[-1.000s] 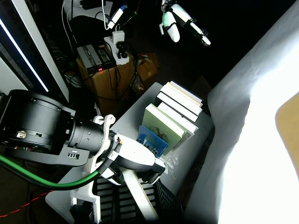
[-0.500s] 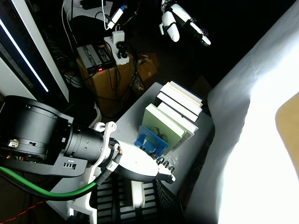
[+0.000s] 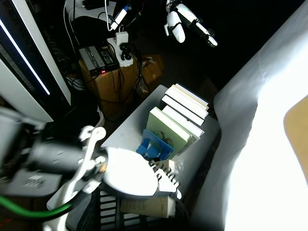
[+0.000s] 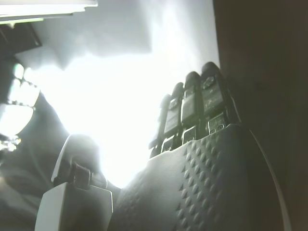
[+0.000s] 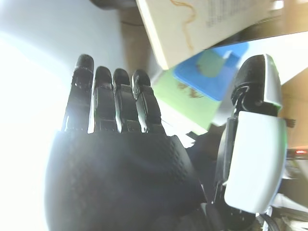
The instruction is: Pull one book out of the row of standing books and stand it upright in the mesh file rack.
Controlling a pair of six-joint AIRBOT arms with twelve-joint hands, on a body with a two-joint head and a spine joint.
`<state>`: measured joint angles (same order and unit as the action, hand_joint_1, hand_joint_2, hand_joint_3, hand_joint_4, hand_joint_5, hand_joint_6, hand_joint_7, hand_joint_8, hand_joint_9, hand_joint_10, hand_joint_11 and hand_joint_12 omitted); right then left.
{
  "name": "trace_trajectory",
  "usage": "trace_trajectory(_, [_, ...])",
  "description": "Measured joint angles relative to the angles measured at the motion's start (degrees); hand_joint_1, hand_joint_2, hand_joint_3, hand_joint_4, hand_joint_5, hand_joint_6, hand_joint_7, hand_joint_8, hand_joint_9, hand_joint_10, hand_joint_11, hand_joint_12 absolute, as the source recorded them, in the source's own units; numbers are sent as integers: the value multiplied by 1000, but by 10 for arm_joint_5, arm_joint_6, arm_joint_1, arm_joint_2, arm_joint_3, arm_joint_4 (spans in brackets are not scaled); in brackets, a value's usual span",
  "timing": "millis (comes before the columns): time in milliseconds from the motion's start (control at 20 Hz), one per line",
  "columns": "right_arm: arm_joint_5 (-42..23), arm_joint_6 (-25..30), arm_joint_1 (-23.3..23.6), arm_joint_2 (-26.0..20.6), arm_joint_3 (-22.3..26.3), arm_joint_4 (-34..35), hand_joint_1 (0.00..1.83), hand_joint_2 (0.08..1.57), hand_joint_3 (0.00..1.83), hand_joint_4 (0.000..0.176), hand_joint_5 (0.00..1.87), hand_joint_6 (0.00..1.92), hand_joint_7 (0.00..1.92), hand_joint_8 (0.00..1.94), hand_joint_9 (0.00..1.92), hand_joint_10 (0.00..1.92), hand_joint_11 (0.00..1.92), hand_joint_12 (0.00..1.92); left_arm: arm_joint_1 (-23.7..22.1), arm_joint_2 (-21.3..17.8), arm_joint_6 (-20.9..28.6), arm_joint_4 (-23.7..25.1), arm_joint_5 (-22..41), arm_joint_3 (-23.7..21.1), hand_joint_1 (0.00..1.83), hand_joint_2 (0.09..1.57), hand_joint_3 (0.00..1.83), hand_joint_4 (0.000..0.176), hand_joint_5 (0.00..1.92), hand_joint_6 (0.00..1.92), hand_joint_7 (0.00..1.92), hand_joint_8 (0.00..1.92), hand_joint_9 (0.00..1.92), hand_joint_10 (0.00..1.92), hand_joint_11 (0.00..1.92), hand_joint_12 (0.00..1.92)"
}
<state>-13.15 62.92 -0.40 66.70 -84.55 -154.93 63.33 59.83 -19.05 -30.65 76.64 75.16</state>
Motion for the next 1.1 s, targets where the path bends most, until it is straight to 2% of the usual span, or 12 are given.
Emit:
trace_trajectory(50, [6,0,0,-11,14,12,710,887,0,0,124,8,18,0,0,0,0,338,-2,0,0,3,-1,0,169,1341,0,0,18,1,0,0,0,0,0,0])
trace_trajectory(150, [11,-130,0,-38,43,188,710,887,0,0,124,8,18,0,0,0,0,337,-9,0,0,10,-5,0,134,1333,0,2,2,0,0,0,0,0,0,0])
trace_trajectory(200, [8,-245,0,-41,40,341,271,1046,0,66,24,1,3,0,0,0,0,772,-10,0,0,14,-8,0,130,1331,0,10,0,0,0,0,0,0,0,0])
trace_trajectory(250, [-1,-317,0,-41,33,450,320,1097,0,83,4,0,0,0,0,0,0,194,-11,0,0,18,-9,0,122,1331,0,13,0,0,0,0,0,0,0,0])
trace_trajectory(300, [-13,-373,-7,-41,21,575,337,1068,0,113,0,0,0,0,0,0,0,38,-12,0,0,20,-11,-2,136,1331,0,19,7,2,0,0,0,0,0,0])
trace_trajectory(350, [-37,-472,-25,-44,9,764,392,1095,0,104,0,0,0,0,0,0,0,7,-16,0,0,29,-14,-2,138,1332,0,15,10,4,0,0,0,0,0,0])
trace_trajectory(400, [-50,-519,-38,-50,7,837,369,1089,0,79,0,0,0,0,0,0,0,1,-20,0,0,32,-14,-2,127,1333,0,17,11,3,0,0,0,0,0,0])
trace_trajectory(500, [-73,-582,-66,-72,25,949,460,1149,6,93,0,0,0,0,0,0,0,0,-35,-1,0,41,-21,-2,142,1345,4,0,11,2,0,0,0,0,0,0])
trace_trajectory(550, [-90,-619,-79,-88,38,1004,434,1154,8,61,0,0,0,0,0,0,0,0,-46,-1,-1,53,-26,-2,142,1348,4,0,4,0,0,0,0,0,0,0])
trace_trajectory(650, [-129,-663,-106,-112,59,1099,461,1161,9,84,0,0,0,0,0,0,0,0,-61,-3,0,96,-28,-5,98,1358,6,0,0,0,0,0,0,0,0,0])
trace_trajectory(900, [-221,-745,-203,-162,123,1273,404,1134,0,54,0,0,0,0,0,0,2,1,-85,-5,0,152,-45,-13,65,1306,0,82,0,0,0,0,0,0,0,0])
trace_trajectory(1100, [-322,-802,-274,-184,159,1376,400,1199,22,65,0,0,0,0,42,15,0,0,-97,-8,0,193,-41,-23,135,1298,0,114,0,0,0,0,0,0,0,0])
